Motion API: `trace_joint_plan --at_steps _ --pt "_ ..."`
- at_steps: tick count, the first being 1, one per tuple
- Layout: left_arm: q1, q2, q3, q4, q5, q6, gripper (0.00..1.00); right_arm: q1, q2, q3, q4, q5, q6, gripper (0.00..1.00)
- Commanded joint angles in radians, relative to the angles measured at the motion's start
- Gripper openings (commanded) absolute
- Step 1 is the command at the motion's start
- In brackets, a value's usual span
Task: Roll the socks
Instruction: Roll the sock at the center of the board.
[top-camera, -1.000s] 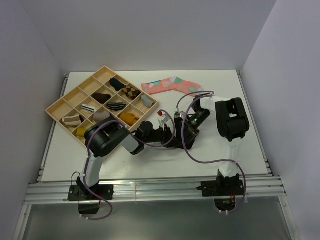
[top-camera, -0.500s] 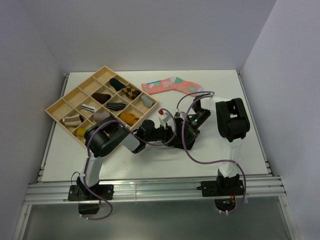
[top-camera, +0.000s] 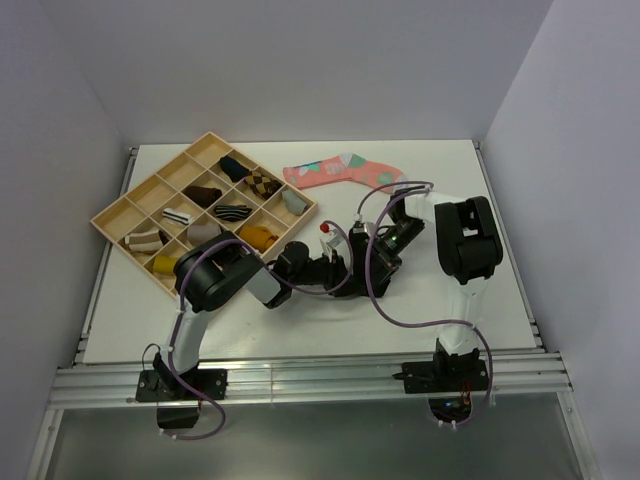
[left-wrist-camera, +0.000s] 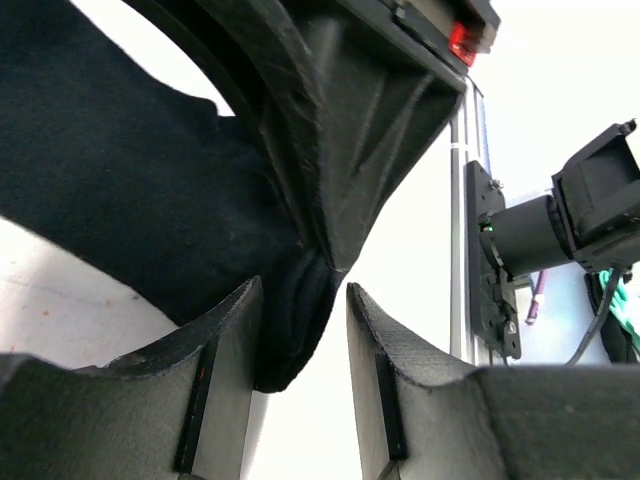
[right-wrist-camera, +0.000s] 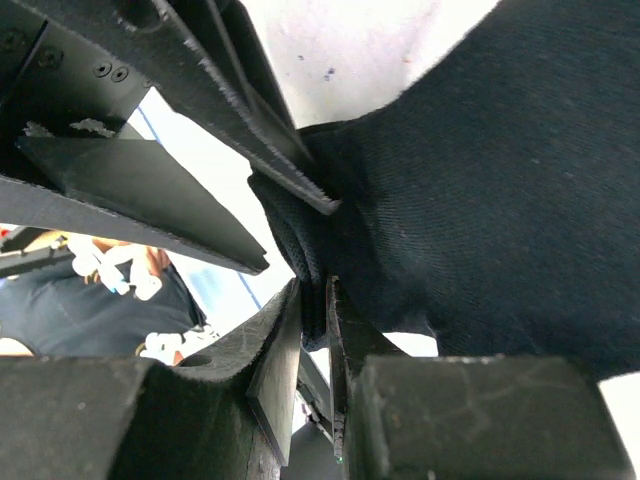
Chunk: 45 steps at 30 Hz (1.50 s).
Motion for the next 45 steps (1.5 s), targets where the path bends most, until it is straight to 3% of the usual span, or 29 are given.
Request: trace_joint_plan --at_steps 1,20,26,29,35,40,45 --pt "-0.003 0.022 0.010 0.085 0.054 -0.021 0.44 -0.021 -0.049 0.017 0.028 0.008 0.037 0.21" --pt "-0.007 0.028 0.025 0.022 -0.004 -0.023 0.40 -0.046 -0.063 -0.022 0.102 0.076 0.105 0.20" --pt "-0.025 0.005 0.063 -0.132 -0.078 0.012 0.27 -0.046 -0.093 -0.052 0.161 0.139 0.146 0.20" --pt "-0.040 -0.012 0.080 -0.220 -0.125 0.023 0.15 -0.043 -0.106 -0.065 0.194 0.171 0.163 0.20" --pt "-0.051 -0.051 0.106 -0.390 -0.211 -0.021 0.00 -0.036 -0.130 -0.098 0.249 0.268 0.183 0.20" --pt "-0.062 -0.070 0.166 -0.569 -0.269 -0.073 0.00 -0.032 -0.202 -0.131 0.332 0.350 0.209 0.37" --pt "-0.060 -0.050 0.243 -0.867 -0.276 -0.116 0.00 -0.026 -0.291 -0.167 0.387 0.386 0.181 0.50"
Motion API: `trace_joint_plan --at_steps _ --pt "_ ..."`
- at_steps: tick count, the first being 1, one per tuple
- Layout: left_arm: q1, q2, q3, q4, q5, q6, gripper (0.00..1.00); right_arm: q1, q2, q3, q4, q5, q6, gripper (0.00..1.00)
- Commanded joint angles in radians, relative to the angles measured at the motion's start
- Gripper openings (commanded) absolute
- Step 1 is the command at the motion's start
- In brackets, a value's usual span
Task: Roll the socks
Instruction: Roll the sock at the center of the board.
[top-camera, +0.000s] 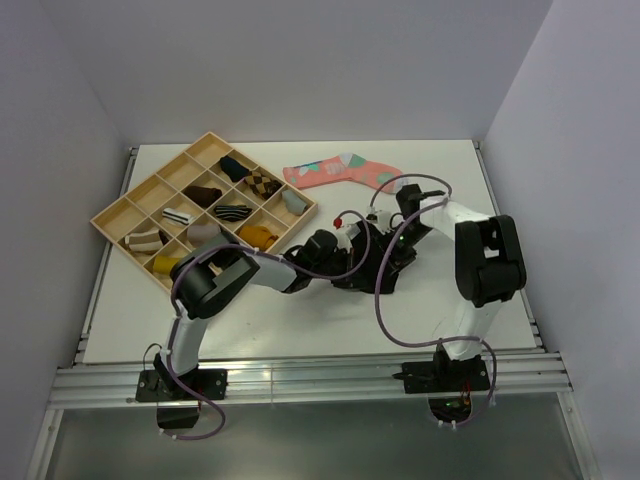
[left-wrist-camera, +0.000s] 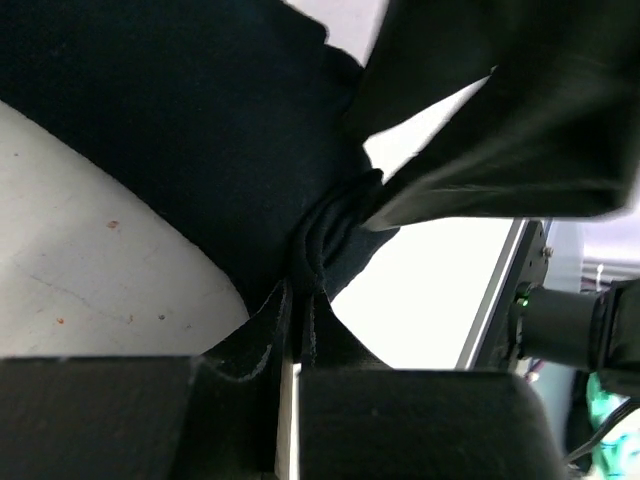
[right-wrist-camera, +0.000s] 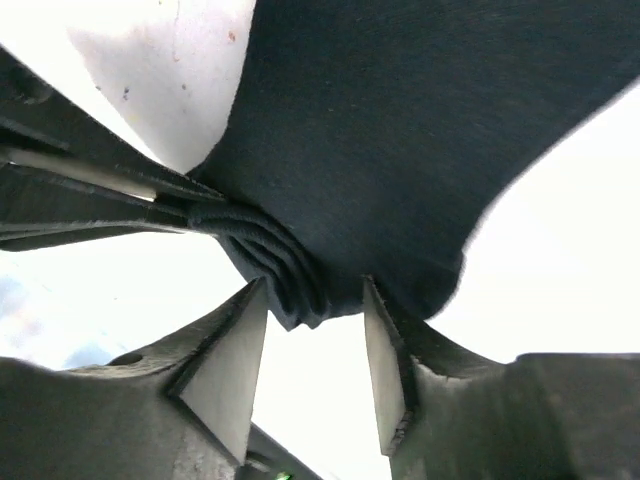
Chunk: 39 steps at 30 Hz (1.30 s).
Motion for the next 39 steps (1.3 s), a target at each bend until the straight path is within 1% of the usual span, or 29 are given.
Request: trace_joint_plan --at_steps 1,3,7,9,11,14,17,18,19,20,24,26,28,30,32,39 --pt "-0.001 -0.005 0.044 -0.325 -0.059 -0.035 0.00 0.007 -0.094 -0.030 0.102 0.073 -0.027 0.51" --pt "0.000 -0.003 0.061 -0.420 -0.053 -0.049 0.00 0.007 -0.142 -0.045 0.122 0.067 -0.044 0.52" --pt "0.018 -0.020 0.073 -0.498 0.008 -0.073 0.00 0.007 -0.235 -0.077 0.136 0.037 -0.113 0.53" --pt "0.031 -0.023 0.075 -0.531 0.057 -0.072 0.00 0.007 -0.263 -0.097 0.132 0.017 -0.182 0.52" --pt "0.038 -0.021 0.087 -0.596 0.075 -0.063 0.00 0.011 -0.301 -0.119 0.119 0.003 -0.252 0.52" --pt "0.057 -0.012 0.093 -0.646 0.147 -0.064 0.00 0.022 -0.355 -0.161 0.113 -0.015 -0.326 0.52" --pt "0.072 -0.002 0.095 -0.678 0.209 -0.078 0.00 0.067 -0.439 -0.221 0.163 -0.011 -0.361 0.51" --pt "0.075 0.003 0.092 -0.675 0.226 -0.087 0.00 0.103 -0.467 -0.270 0.182 -0.005 -0.371 0.50" --pt "0.080 0.005 0.084 -0.675 0.256 -0.095 0.00 0.123 -0.526 -0.298 0.208 0.027 -0.372 0.50" --pt "0.084 0.008 0.083 -0.678 0.267 -0.107 0.00 0.146 -0.557 -0.353 0.255 0.041 -0.383 0.50" --pt "0.091 0.028 0.102 -0.707 0.300 -0.119 0.00 0.257 -0.692 -0.458 0.340 0.075 -0.403 0.50" --pt "0.094 0.040 0.110 -0.709 0.321 -0.128 0.00 0.306 -0.713 -0.487 0.346 0.073 -0.423 0.49" --pt "0.095 0.048 0.122 -0.713 0.324 -0.133 0.00 0.346 -0.739 -0.504 0.355 0.072 -0.441 0.47" --pt "0.097 0.063 0.132 -0.715 0.336 -0.136 0.00 0.373 -0.763 -0.528 0.365 0.076 -0.449 0.47" --pt "0.095 0.071 0.141 -0.718 0.339 -0.138 0.00 0.412 -0.769 -0.544 0.363 0.081 -0.460 0.50" --pt "0.098 0.083 0.175 -0.749 0.336 -0.127 0.00 0.478 -0.763 -0.561 0.357 0.083 -0.472 0.49"
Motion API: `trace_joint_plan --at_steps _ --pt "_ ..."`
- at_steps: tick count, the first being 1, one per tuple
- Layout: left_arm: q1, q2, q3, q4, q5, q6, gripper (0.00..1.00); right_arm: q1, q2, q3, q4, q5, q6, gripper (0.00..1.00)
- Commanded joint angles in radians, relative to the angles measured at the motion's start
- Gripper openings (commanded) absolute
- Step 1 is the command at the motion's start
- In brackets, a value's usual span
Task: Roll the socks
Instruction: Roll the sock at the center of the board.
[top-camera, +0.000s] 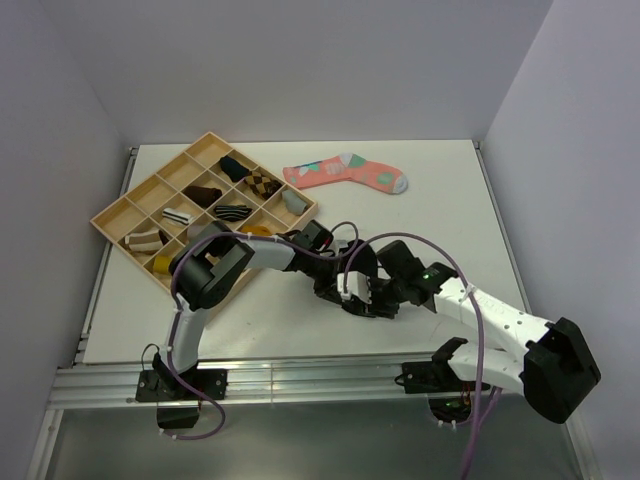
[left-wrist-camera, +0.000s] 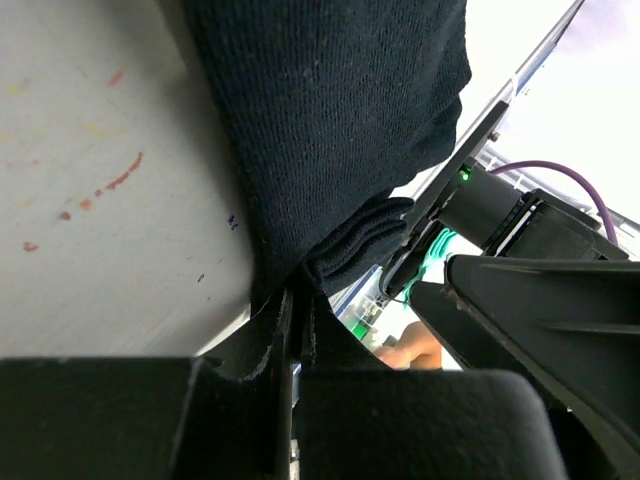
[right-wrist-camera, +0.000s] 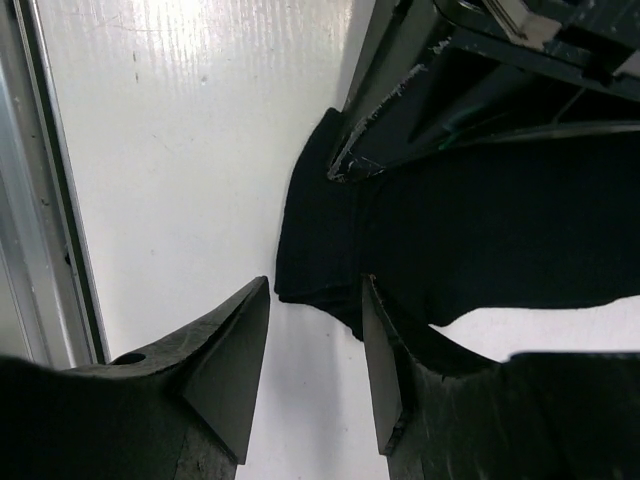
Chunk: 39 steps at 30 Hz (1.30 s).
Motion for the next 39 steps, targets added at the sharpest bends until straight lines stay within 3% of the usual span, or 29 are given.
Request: trace_joint_plan --at_steps 1,14,25,32,39 --pt "-0.002 0.049 0.004 -0.087 -0.058 0.031 0.00 0.029 -0.013 -0.014 0.037 0.014 -0.020 0.49" --pt "0.005 0.067 0.020 -0.093 -0.041 0.038 0.00 0.151 0.047 -0.071 0.134 0.122 0.018 0.46" --pt "0.005 0.059 0.001 -0.069 -0.014 0.032 0.00 0.161 0.144 -0.114 0.238 0.229 0.055 0.43" --pt "0.005 0.035 -0.028 -0.009 0.017 -0.003 0.00 0.160 0.148 -0.129 0.260 0.240 0.095 0.22" --pt "0.007 -0.034 -0.102 0.167 0.006 -0.112 0.04 0.099 0.133 -0.060 0.130 0.099 0.078 0.16"
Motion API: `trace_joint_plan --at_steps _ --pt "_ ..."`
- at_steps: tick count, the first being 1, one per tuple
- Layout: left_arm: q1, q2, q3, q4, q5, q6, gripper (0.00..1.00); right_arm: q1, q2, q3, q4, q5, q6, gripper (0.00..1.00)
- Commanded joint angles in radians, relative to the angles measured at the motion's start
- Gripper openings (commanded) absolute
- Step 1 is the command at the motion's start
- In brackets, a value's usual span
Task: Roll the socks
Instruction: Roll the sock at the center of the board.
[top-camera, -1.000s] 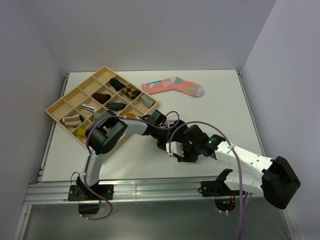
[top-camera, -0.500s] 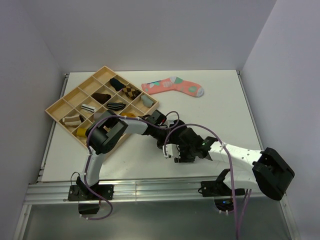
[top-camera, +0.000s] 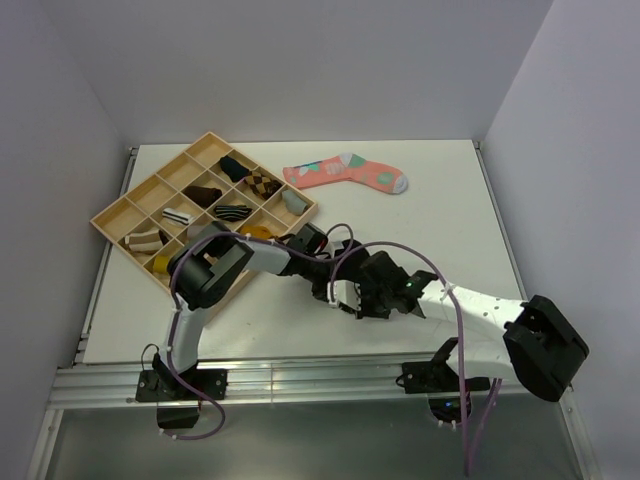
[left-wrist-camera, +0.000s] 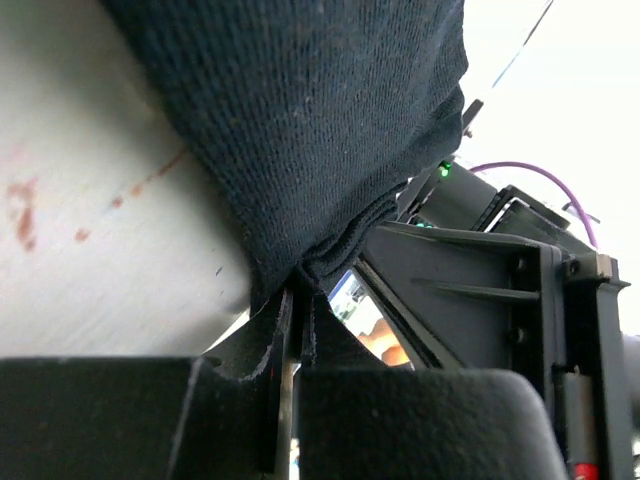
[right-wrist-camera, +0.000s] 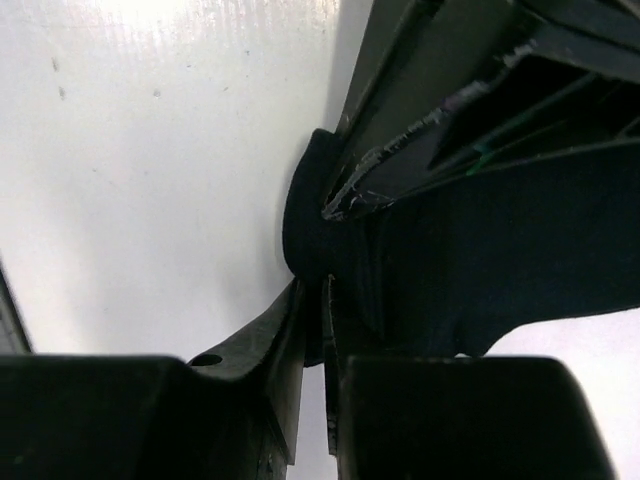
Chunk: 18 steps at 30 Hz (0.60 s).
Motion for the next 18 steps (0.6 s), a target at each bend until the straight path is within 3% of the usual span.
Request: trace_joint_plan --at_steps 1,10,18 --pt "-0.007 -0.049 -0.058 0.090 -0.053 -0.065 0.04 -0.047 0.014 0.060 -0.116 -0.099 -0.021 0.15" --pt "-0.009 -0.196 -0.222 0.372 -0.270 -0.195 0.17 -0.298 0.264 0.351 -0.561 -0.435 -0.277 0.12" --pt "-0.025 -0.294 -0.388 0.605 -0.474 -0.192 0.24 -0.393 0.595 0.550 -0.807 -0.499 -0.360 0.11"
